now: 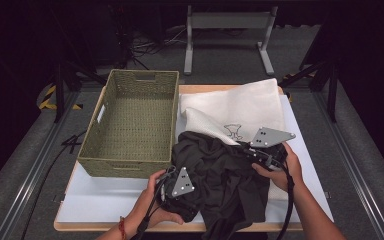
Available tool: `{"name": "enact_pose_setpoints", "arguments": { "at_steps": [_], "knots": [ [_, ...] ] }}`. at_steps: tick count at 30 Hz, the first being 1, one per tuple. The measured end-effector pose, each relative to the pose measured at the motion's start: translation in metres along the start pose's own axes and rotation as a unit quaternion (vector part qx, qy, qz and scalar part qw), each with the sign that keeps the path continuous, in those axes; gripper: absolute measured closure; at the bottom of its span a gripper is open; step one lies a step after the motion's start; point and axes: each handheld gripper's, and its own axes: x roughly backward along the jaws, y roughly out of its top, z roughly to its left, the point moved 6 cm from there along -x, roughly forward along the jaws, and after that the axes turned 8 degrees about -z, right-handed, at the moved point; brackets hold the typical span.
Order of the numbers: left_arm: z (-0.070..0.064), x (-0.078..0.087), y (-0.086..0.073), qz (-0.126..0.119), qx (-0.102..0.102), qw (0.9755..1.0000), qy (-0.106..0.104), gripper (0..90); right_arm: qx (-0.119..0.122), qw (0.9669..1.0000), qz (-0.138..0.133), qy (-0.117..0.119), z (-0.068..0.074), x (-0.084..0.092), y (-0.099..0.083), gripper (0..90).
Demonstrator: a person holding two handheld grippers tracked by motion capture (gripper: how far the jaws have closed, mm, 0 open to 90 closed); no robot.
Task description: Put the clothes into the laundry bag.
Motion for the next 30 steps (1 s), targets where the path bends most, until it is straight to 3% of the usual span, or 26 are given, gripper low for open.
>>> {"name": "enact_pose_setpoints", "arguments": {
  "at_steps": [2, 5, 9, 10, 11, 14, 22, 27, 30],
  "knots": [
    [-0.001, -0.012, -0.005, 0.006, 0.013, 0.9998, -0.013, 14.0, 0.004, 1.0000, 0.007, 0.002, 0.002, -0.002, -0.001, 87.4],
    [-0.002, -0.024, -0.004, 0.014, -0.005, 0.9999, -0.006, 24.2, 0.010, 0.9998, 0.014, 0.004, 0.005, -0.003, -0.001, 87.4],
    [0.000, -0.027, 0.003, 0.012, -0.010, 0.9999, -0.004, 61.2, 0.018, 0.9996, 0.020, 0.004, 0.009, -0.006, -0.001, 87.4],
    [0.002, -0.028, 0.005, 0.003, -0.003, 0.9999, -0.010, 72.4, 0.019, 0.9996, 0.020, 0.003, 0.009, -0.006, -0.001, 87.4],
    [0.003, -0.028, 0.006, 0.000, 0.000, 0.9999, -0.013, 74.9, 0.018, 0.9997, 0.016, 0.003, 0.010, -0.007, 0.000, 87.5],
    [0.006, -0.029, 0.010, -0.020, 0.016, 0.9996, -0.015, 76.2, 0.018, 0.9997, 0.015, 0.005, 0.012, -0.009, 0.001, 87.5],
    [0.013, -0.045, 0.040, -0.078, 0.025, 0.9966, 0.005, 77.9, 0.013, 0.9998, 0.010, 0.014, 0.017, -0.011, 0.003, 87.8],
    [0.014, -0.055, 0.059, -0.108, 0.032, 0.9936, 0.015, 78.1, 0.011, 0.9997, 0.007, 0.019, 0.019, -0.011, 0.005, 87.8],
    [0.016, -0.061, 0.076, -0.129, 0.049, 0.9903, 0.019, 78.4, 0.012, 0.9996, 0.006, 0.023, 0.021, -0.013, 0.006, 87.8]
  ]
}}
